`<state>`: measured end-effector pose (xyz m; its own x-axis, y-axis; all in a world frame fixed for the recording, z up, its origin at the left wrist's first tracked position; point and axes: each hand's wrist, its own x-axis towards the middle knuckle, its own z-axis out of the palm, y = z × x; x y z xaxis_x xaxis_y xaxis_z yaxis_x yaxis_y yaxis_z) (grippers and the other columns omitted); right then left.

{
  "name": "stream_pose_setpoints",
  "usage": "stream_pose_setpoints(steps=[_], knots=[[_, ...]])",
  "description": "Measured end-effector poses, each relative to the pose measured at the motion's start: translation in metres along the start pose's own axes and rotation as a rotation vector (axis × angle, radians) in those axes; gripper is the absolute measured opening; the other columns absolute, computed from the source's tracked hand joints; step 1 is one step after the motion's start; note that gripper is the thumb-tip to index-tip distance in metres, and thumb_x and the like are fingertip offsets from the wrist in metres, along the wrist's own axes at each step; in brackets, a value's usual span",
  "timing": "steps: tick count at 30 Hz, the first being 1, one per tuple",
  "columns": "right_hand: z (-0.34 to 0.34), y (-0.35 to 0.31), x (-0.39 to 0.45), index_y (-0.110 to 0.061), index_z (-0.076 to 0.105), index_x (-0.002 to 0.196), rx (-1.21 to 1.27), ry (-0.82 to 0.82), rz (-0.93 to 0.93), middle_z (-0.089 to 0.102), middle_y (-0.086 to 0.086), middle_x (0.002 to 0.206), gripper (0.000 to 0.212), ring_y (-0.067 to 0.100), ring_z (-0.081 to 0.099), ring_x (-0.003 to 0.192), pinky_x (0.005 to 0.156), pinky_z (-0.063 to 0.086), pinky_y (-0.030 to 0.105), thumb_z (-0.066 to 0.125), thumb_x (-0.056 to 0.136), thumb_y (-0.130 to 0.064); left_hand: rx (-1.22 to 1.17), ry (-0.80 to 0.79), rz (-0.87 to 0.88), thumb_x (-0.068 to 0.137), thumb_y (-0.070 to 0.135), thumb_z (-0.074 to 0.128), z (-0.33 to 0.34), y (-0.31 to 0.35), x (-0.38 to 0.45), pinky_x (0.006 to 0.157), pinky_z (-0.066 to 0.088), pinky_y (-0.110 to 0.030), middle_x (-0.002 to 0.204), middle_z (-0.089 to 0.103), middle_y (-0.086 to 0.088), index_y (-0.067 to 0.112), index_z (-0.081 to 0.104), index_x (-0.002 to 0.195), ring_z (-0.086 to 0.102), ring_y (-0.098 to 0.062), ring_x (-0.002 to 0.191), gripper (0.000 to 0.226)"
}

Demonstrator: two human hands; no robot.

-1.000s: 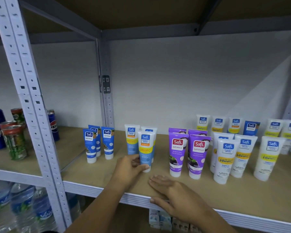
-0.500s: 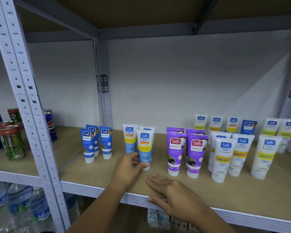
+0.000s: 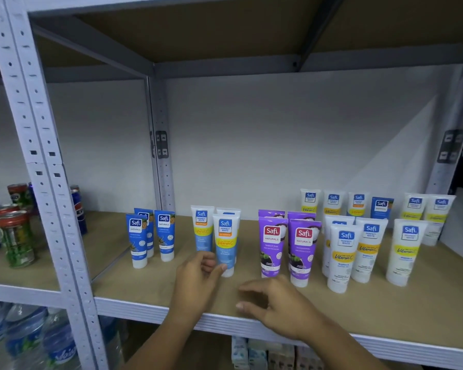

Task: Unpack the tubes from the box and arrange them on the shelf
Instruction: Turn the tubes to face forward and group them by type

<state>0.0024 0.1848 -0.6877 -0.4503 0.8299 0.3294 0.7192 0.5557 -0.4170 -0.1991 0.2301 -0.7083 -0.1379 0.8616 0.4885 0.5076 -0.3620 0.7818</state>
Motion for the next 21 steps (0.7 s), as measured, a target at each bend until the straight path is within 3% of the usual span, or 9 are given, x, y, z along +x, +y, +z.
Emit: stream_pose_setpoints(steps=[3, 7, 14, 21], knots=[[-0.030, -0.006, 0.003, -0.024, 0.073, 0.101, 0.037, 0.098, -0.009, 0.073, -0.014, 0.096, 0.026, 0.001, 0.066, 0.089, 0.082, 0.055, 0.028, 0.066, 0.087, -0.044, -0.055, 0.067, 0.108, 0.084, 0.025, 0.076, -0.008, 0.024, 0.000, 0.072, 0.056, -0.026, 0.081, 0.068, 0.011, 0.026, 0.066, 0.092, 0.065, -0.006, 0.077, 0.013], [-0.094, -0.014, 0.013, -0.022, 0.074, 0.092, 0.030, 0.222, -0.012, 0.072, -0.012, 0.087, 0.009, 0.003, 0.066, 0.083, 0.079, 0.054, 0.024, 0.071, 0.087, -0.029, -0.065, 0.115, 0.334, 0.088, 0.020, 0.073, -0.008, 0.080, 0.027, 0.068, 0.052, -0.019, 0.081, 0.068, 0.011, 0.020, 0.068, 0.092, 0.065, -0.008, 0.075, 0.006], [-0.210, 0.045, 0.050, -0.018, 0.073, 0.104, -0.265, 0.327, 0.133, 0.074, -0.003, 0.094, 0.018, 0.007, 0.066, 0.083, 0.085, 0.055, 0.028, 0.070, 0.087, -0.024, 0.041, -0.147, 0.416, 0.091, 0.028, 0.068, 0.050, 0.175, 0.119, 0.078, 0.051, -0.017, 0.094, 0.074, 0.007, 0.018, 0.073, 0.106, 0.066, -0.004, 0.083, 0.019], [-0.255, 0.161, 0.094, -0.012, 0.068, 0.119, -0.521, 0.178, 0.362, 0.068, 0.007, 0.115, 0.035, 0.022, 0.062, 0.106, 0.093, 0.048, 0.029, 0.073, 0.084, -0.016, 0.305, -0.454, 0.408, 0.084, 0.023, 0.077, 0.149, 0.197, 0.207, 0.084, 0.046, -0.020, 0.115, 0.070, -0.007, 0.011, 0.069, 0.119, 0.067, -0.016, 0.102, 0.038]])
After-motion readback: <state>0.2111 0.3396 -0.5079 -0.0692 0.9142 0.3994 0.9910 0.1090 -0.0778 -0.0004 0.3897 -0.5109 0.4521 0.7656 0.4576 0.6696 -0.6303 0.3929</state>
